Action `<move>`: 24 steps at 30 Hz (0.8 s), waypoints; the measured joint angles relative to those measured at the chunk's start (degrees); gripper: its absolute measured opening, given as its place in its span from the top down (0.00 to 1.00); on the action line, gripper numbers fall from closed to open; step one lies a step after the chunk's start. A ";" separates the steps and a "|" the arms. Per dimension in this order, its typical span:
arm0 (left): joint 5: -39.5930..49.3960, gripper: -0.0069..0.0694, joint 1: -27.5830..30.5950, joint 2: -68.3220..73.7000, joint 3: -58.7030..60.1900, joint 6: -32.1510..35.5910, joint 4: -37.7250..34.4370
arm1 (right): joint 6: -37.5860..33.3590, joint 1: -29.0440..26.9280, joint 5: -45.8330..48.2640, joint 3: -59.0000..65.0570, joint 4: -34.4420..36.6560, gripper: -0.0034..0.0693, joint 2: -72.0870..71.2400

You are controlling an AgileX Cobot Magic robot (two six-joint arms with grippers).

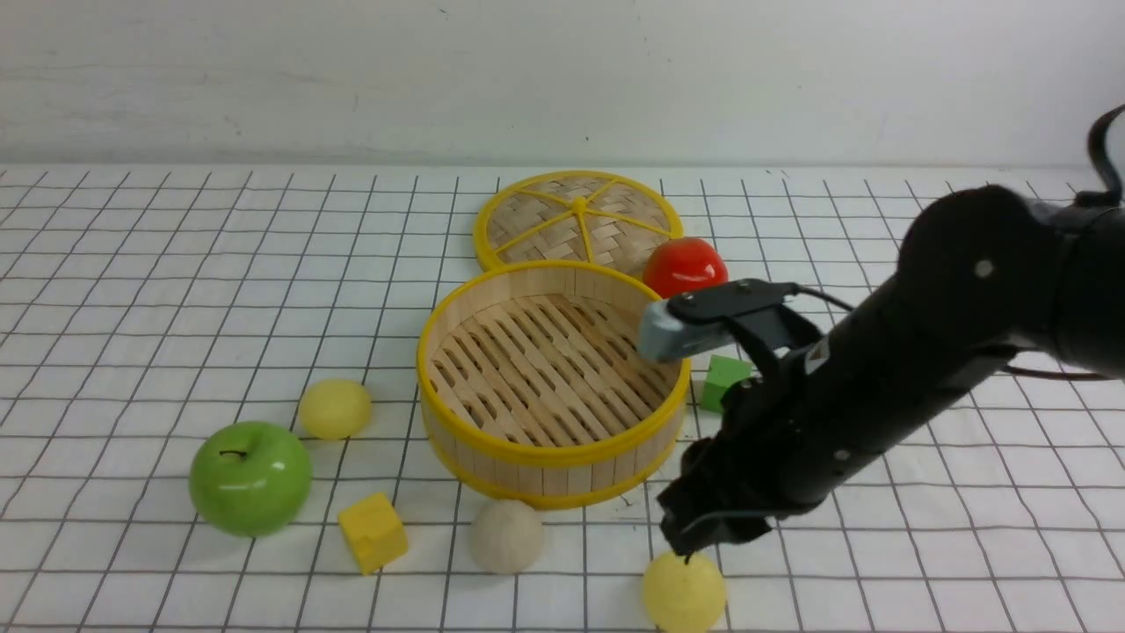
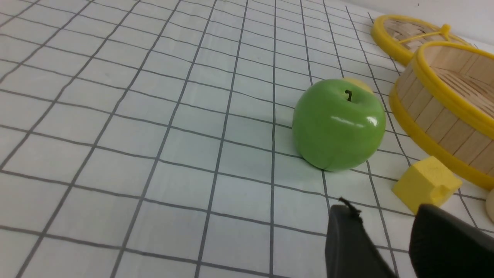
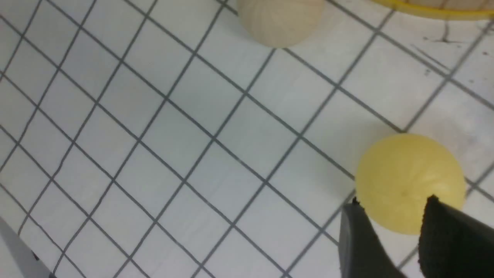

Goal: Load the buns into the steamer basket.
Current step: Use the right arm to grab a steamed stuffed bun

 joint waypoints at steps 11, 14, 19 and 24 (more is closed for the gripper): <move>0.00 0.60 0.00 0.00 0.00 0.00 -0.05 | 2.18 1.78 -2.46 0.00 -7.27 0.62 4.49; 0.00 0.60 0.00 0.00 0.00 0.00 -0.10 | 3.95 1.78 -2.80 0.00 -8.43 0.62 6.47; 0.00 0.60 0.00 0.00 0.00 0.00 -0.10 | 4.36 1.78 -4.02 0.00 -8.67 0.62 9.94; 0.00 0.60 0.00 0.00 0.00 0.00 -0.10 | 5.30 1.78 -5.07 -0.06 -8.67 0.64 10.86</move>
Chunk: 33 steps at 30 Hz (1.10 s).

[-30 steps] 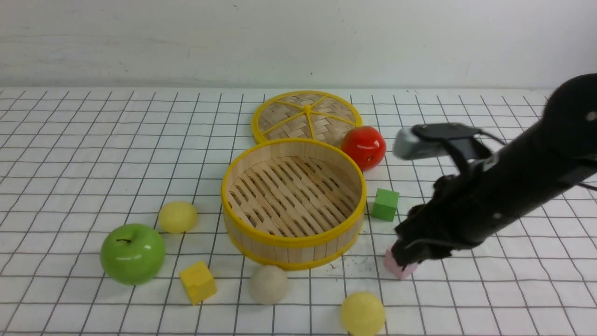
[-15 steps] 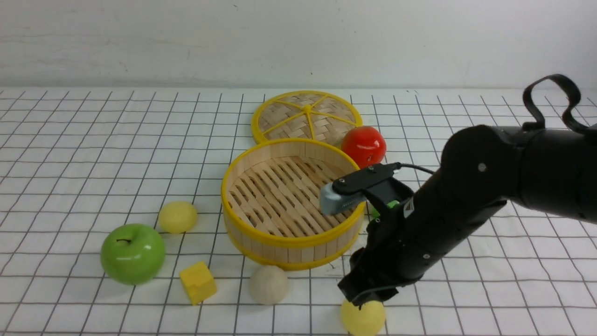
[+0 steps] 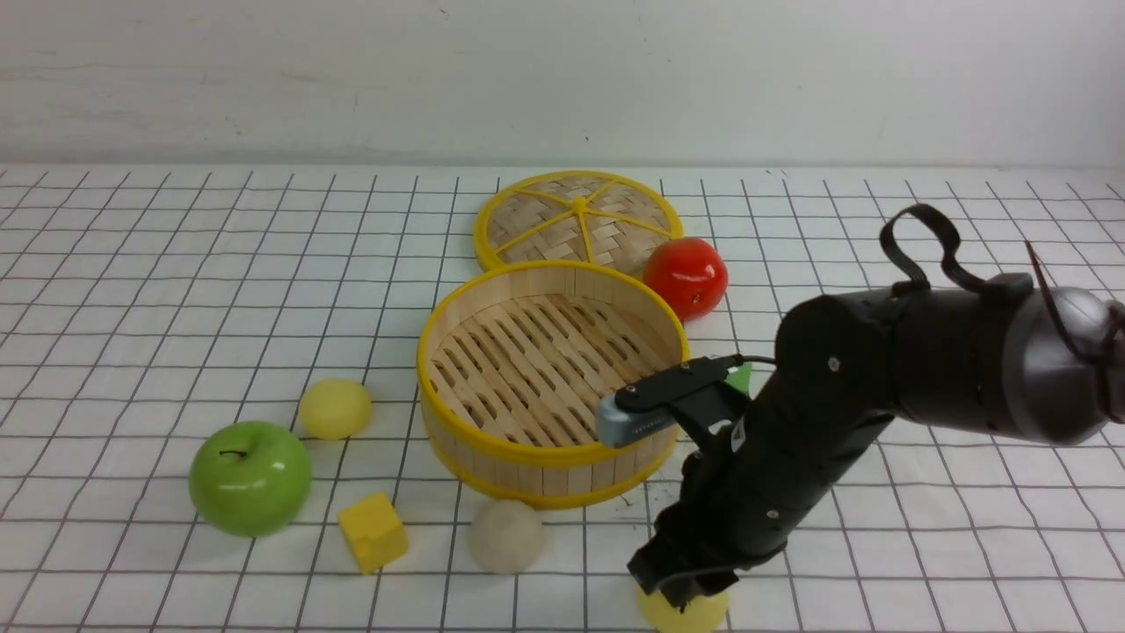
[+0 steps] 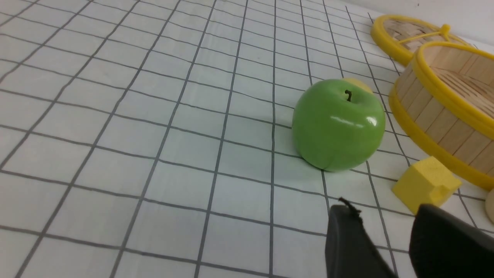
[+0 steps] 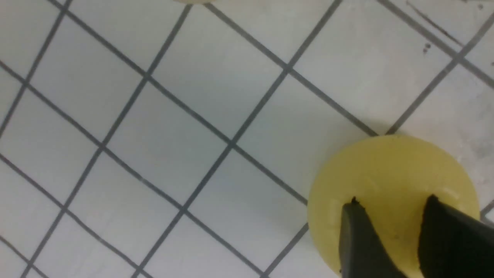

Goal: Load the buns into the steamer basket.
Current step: Use the right arm to grab a steamed stuffed bun, then use the right arm to put the steamed stuffed bun into the steamer

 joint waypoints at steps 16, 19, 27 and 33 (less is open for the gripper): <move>0.00 0.60 0.00 0.00 0.00 0.00 0.00 | 0.55 0.00 3.01 -1.86 -0.85 0.95 -0.31; 0.00 0.60 0.00 0.00 0.00 0.00 0.00 | 0.55 0.00 5.62 -7.10 -1.70 0.95 -1.71; 0.00 0.60 0.00 0.00 0.00 0.00 0.00 | 0.59 0.00 0.96 -21.26 -8.36 0.95 -2.65; 0.00 0.60 0.00 0.00 0.00 0.00 0.00 | 0.59 0.00 -11.51 -22.03 -14.48 0.95 -0.96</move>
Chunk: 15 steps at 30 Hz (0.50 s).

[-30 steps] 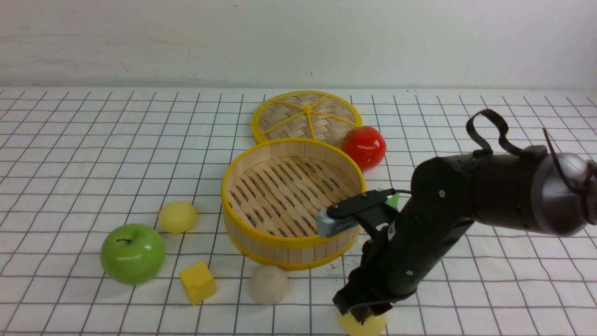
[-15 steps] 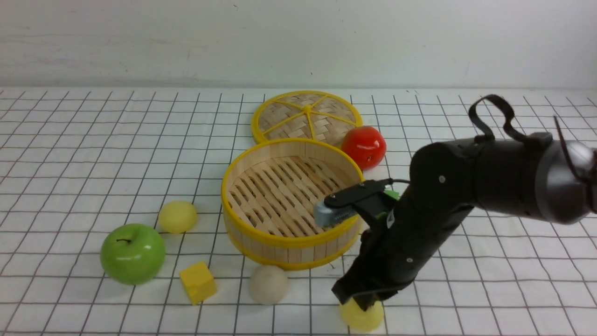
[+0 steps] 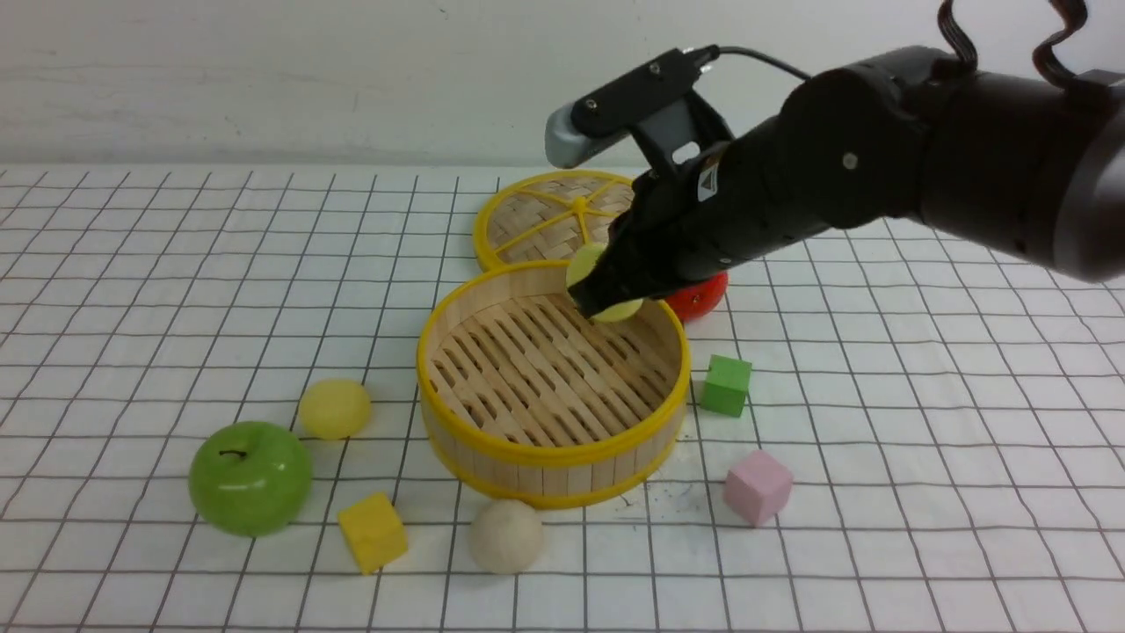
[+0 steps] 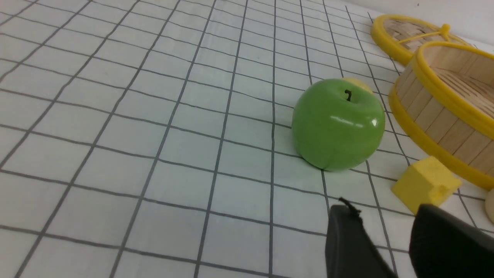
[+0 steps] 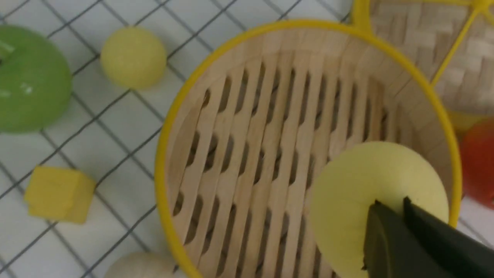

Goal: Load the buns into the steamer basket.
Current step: Use the right arm to put the steamed stuffed bun into the steamer

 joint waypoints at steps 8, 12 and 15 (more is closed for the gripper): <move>0.00 0.60 0.00 0.00 0.00 0.00 -0.05 | 5.78 0.00 -3.78 0.00 -0.97 0.90 8.49; 0.00 0.60 0.00 0.00 0.00 0.00 -0.05 | 12.00 0.00 -3.72 0.00 -4.64 0.82 10.58; 0.00 0.60 0.00 0.00 0.00 0.00 -0.05 | 15.28 0.00 -3.72 0.00 -9.70 0.73 10.48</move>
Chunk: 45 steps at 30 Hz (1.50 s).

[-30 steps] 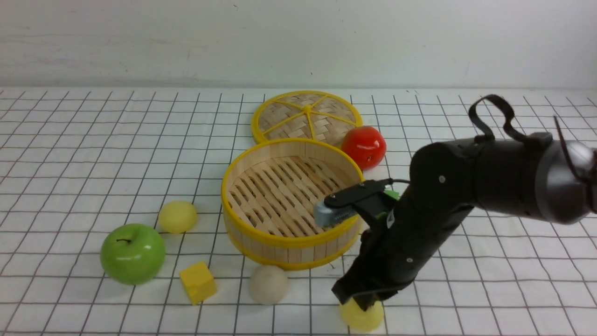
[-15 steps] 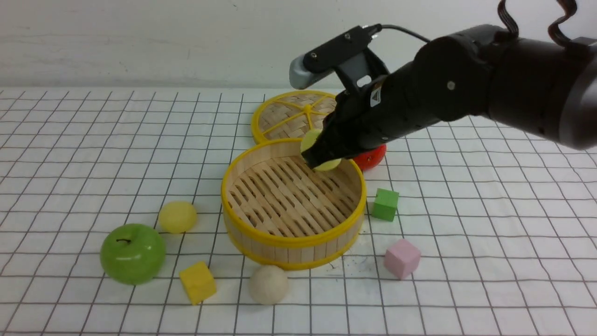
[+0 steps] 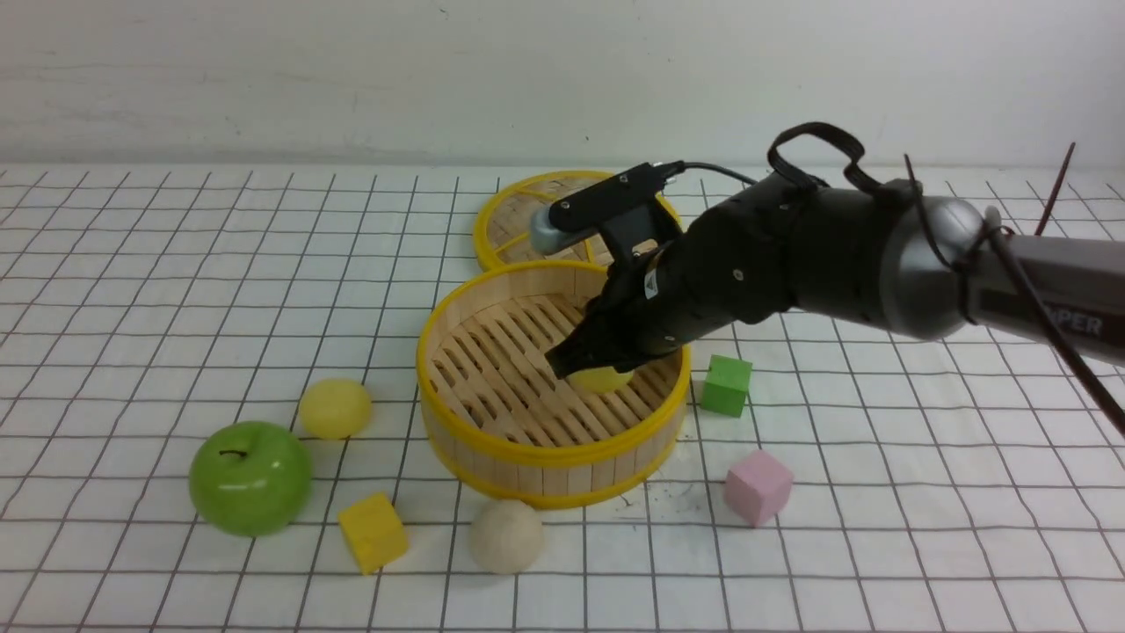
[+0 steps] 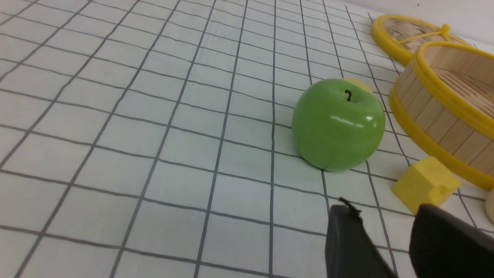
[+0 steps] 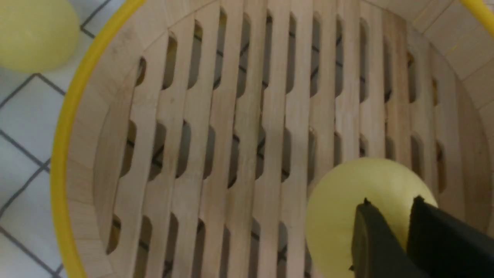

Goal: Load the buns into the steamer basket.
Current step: Use the right arm to put the steamed stuffed bun into the steamer, then use the left arm to grab a steamed stuffed bun

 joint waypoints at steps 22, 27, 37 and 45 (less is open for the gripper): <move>0.00 0.60 0.00 0.00 0.00 0.00 0.00 | 5.53 0.00 22.90 0.34 -21.73 0.86 -36.48; 0.00 0.60 0.00 0.00 0.00 0.00 0.00 | 6.09 0.00 22.75 6.77 -22.32 0.98 -47.64; 0.00 0.60 0.00 0.00 0.00 0.00 0.00 | 22.09 0.00 15.11 29.74 -17.54 0.98 -64.38; 0.00 0.60 0.00 0.00 0.00 0.00 0.00 | 27.82 0.00 13.94 40.93 -17.08 0.98 -67.81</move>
